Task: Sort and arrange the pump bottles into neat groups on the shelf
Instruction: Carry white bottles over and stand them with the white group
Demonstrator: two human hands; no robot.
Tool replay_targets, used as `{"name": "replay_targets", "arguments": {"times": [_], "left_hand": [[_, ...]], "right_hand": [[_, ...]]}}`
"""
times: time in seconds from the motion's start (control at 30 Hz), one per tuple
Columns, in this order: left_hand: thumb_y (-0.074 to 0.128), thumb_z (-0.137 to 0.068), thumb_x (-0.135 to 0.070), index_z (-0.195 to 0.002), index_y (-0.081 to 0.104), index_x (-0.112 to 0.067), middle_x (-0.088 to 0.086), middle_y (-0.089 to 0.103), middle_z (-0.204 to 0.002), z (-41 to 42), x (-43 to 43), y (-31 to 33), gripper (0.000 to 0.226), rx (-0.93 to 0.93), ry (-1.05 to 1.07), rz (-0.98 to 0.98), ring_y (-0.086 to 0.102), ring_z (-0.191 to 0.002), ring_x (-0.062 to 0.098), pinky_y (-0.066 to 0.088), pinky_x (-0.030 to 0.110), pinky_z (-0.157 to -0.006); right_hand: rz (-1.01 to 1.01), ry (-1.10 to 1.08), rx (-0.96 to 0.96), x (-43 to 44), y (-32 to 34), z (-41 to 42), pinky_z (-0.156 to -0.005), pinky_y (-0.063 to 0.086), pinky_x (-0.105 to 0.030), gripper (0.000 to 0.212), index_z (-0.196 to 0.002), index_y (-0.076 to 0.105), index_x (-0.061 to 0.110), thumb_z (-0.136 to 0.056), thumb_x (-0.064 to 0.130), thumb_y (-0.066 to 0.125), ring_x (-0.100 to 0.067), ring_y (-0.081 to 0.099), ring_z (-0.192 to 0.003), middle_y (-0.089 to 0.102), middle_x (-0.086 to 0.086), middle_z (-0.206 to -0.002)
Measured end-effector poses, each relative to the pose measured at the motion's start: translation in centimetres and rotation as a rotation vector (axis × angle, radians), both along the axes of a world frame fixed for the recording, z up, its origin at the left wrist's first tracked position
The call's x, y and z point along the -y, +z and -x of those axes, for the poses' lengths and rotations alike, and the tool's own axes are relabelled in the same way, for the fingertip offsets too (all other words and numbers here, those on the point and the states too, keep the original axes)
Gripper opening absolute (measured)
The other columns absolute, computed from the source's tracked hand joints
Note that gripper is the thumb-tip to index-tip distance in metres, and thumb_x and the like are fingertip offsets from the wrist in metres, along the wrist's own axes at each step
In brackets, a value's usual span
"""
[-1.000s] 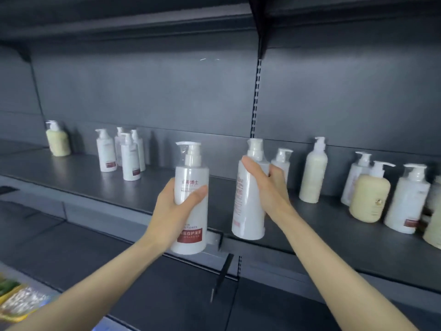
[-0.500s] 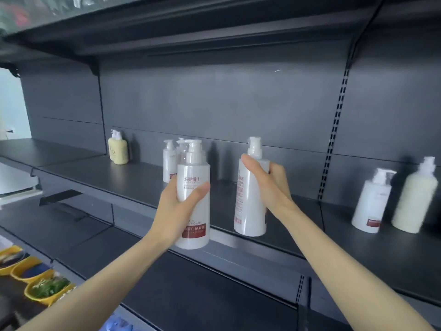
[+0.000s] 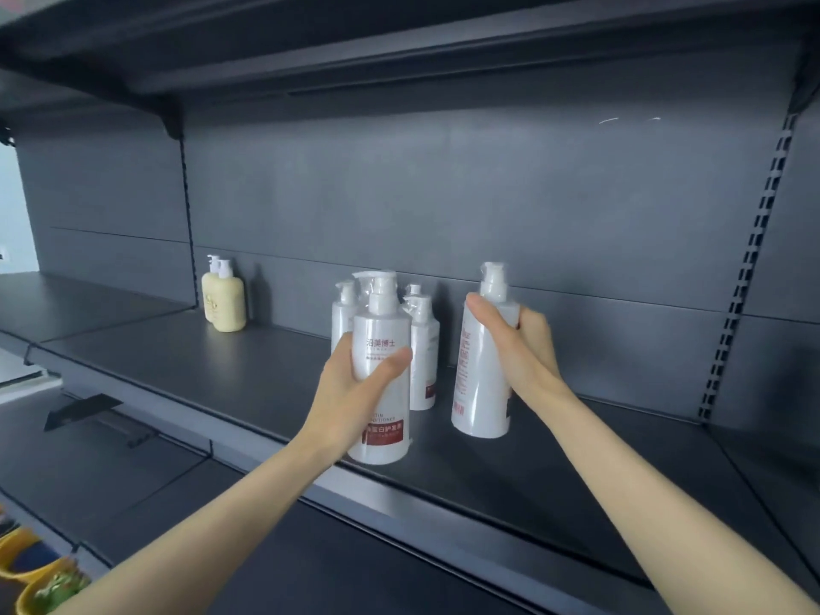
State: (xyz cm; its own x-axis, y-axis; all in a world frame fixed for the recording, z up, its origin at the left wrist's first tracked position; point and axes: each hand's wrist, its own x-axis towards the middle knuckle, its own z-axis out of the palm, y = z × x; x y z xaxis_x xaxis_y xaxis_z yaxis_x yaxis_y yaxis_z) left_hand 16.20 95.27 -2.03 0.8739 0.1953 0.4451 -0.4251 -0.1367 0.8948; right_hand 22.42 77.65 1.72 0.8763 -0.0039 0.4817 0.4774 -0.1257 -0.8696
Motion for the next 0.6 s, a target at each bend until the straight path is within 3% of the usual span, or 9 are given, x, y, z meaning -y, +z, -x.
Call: {"name": "replay_targets", "arguments": {"times": [0.17,0.33,0.6], "left_hand": [[0.065,-0.085,-0.031,-0.107,0.055,-0.019,-0.002,0.068,-0.093,-5.0,-3.4,-0.2,0.027,-0.022,-0.042,-0.009,0.067,-0.082,0.009,0.052,0.026,-0.073],[0.064,-0.086,-0.025,-0.105,0.054,-0.021,-0.009,0.068,-0.086,-9.9,-5.5,-1.3,0.022,-0.040,-0.139,-0.010,0.066,-0.073,-0.002,0.050,0.013,-0.060],[0.065,-0.086,-0.024,-0.117,0.049,-0.020,-0.008,0.067,-0.101,-16.2,-8.6,-2.9,0.035,-0.087,-0.319,-0.078,0.066,-0.085,-0.002,0.050,0.015,-0.068]], "right_hand": [[0.017,-0.092,0.004,-1.6,-0.5,-3.8,-0.068,0.046,-0.029,0.034,-0.070,0.054,0.016,-0.082,0.045,0.067,-0.015,0.058,-0.069,0.060,0.003,-0.070],[0.040,-0.237,-0.010,-2.4,-2.0,-7.0,-0.073,0.049,-0.034,0.038,-0.077,0.057,0.014,-0.079,0.051,0.067,-0.021,0.062,-0.079,0.063,-0.002,-0.078],[-0.004,-0.385,-0.086,-3.8,-4.6,-10.4,-0.084,0.049,-0.036,0.049,-0.094,0.059,0.015,-0.073,0.058,0.067,-0.021,0.063,-0.095,0.065,-0.005,-0.099]]}}
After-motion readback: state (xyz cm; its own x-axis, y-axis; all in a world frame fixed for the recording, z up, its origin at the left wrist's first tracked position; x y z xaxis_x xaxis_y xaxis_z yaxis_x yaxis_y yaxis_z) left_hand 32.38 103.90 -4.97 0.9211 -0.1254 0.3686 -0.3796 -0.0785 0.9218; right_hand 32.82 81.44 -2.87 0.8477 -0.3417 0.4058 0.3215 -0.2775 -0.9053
